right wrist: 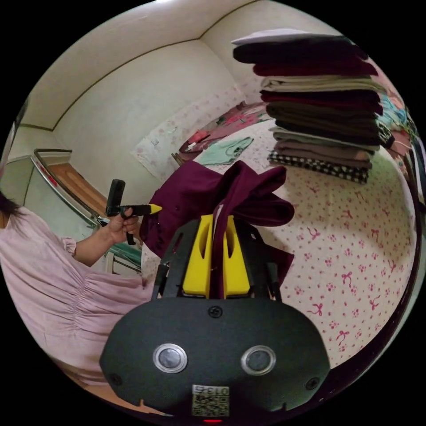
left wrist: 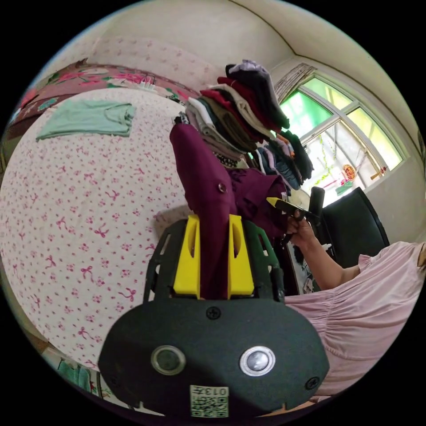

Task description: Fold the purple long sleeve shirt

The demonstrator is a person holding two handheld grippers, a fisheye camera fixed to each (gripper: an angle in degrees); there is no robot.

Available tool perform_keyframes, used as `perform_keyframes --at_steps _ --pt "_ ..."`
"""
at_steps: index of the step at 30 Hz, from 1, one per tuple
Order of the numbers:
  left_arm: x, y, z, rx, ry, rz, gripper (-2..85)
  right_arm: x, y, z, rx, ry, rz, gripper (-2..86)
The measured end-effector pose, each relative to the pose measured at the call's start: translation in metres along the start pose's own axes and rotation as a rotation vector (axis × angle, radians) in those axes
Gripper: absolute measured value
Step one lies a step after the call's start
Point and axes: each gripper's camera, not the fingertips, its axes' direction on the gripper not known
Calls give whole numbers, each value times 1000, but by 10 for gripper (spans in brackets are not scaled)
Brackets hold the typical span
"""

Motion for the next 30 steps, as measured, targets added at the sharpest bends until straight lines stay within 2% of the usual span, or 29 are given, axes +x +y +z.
perform_keyframes --at_steps 6,14,22,25,27,30 --pt "-61 -39 -70 89 -31 18 95 -46 -100 74 33 -22 -87 4" --pt "-172 -151 -139 132 -48 107 97 -83 -261 187 83 -8 -121 4" --pt "-250 -247 -131 110 -107 83 105 -81 -417 293 17 78 -118 24" --pt "-295 -262 -100 55 -182 -83 113 -59 -445 328 -75 178 -61 54" --pt "-308 -256 -96 76 -256 -156 111 -32 -453 343 -184 258 95 76" --pt "-289 -241 -104 167 -355 -87 99 -46 -443 321 -83 309 79 62"
